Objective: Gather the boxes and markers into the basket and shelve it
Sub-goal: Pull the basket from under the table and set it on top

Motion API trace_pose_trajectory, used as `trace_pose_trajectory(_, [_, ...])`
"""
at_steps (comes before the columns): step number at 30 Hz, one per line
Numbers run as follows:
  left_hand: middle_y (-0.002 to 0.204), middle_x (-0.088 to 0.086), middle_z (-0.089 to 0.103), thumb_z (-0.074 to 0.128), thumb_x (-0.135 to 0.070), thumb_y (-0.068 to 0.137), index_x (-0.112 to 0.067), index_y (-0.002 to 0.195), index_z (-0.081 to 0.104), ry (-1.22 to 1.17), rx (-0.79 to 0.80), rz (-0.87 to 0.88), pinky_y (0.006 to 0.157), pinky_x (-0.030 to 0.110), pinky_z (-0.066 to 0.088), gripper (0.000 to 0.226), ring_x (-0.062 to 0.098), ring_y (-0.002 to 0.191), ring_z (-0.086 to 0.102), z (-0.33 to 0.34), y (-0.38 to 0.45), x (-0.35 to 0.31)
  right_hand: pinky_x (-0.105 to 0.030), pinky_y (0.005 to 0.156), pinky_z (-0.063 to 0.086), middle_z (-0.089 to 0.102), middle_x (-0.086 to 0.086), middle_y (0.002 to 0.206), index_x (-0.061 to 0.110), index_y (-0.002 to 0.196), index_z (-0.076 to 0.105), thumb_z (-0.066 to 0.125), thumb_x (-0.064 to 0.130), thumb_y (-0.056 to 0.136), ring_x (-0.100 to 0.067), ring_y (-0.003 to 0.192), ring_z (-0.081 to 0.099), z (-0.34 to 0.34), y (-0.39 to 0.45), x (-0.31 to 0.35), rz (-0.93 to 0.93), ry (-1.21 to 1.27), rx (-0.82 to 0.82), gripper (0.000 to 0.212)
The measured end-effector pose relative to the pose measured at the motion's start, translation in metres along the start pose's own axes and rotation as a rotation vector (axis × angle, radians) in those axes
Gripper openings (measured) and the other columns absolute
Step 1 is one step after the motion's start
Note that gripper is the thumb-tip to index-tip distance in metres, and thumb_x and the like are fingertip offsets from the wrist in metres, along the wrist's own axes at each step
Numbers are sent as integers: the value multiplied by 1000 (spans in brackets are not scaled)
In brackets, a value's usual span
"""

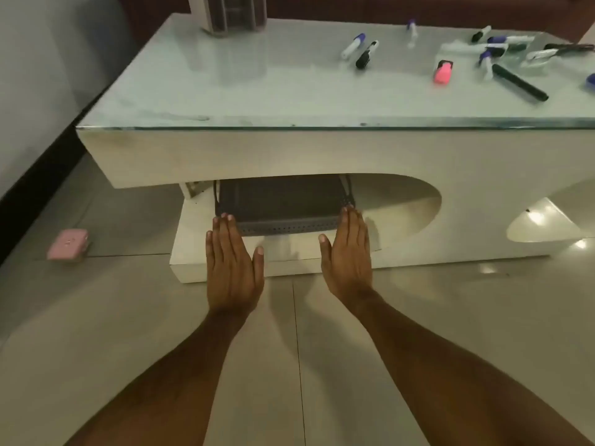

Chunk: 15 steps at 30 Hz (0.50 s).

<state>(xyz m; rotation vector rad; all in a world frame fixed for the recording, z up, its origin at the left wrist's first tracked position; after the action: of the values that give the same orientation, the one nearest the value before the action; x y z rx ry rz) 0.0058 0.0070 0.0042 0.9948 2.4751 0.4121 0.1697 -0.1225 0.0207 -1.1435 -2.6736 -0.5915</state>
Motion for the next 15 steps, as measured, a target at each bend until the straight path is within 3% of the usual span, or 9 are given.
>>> trace_pose_trajectory(4, [171,13,11,26,-47,108,-7,162,5,-222,7,-196,130,46,13,70,28,159,9,18,27,12,-48,126,26,17,-11,169,9,162,13,34,48,108,-30,157,18,19,36,-9,214,346,-65,70])
trace_pose_trajectory(8, [164,15,28,37,-42,108,-7,160,15,-508,-46,-367,125,52,28,67,33,152,28,38,53,16,-49,125,29,21,-15,166,6,160,16,41,44,107,-33,154,23,36,67,-18,302,523,-111,70])
trace_pose_trajectory(11, [153,13,39,44,-38,107,-7,156,24,-760,-59,-473,117,52,41,61,31,142,40,48,69,21,-49,118,41,35,-13,155,8,154,29,55,28,104,-32,143,39,48,86,-23,319,691,-81,61])
trace_pose_trajectory(15, [141,16,50,50,-14,105,-4,148,38,-888,-27,-574,113,44,45,46,29,131,49,53,83,31,-44,105,54,48,-12,139,11,138,47,67,4,91,-27,122,58,56,99,-29,399,840,-57,51])
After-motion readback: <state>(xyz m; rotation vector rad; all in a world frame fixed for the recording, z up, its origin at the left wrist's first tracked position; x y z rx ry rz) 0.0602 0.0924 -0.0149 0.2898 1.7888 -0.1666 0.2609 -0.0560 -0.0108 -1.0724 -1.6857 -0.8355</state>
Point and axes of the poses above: each hand's wrist, its own y-axis towards the middle knuckle, its own z-axis out of the palm, x = y × z, the point moved 1 cm from there along y, towards the middle knuckle
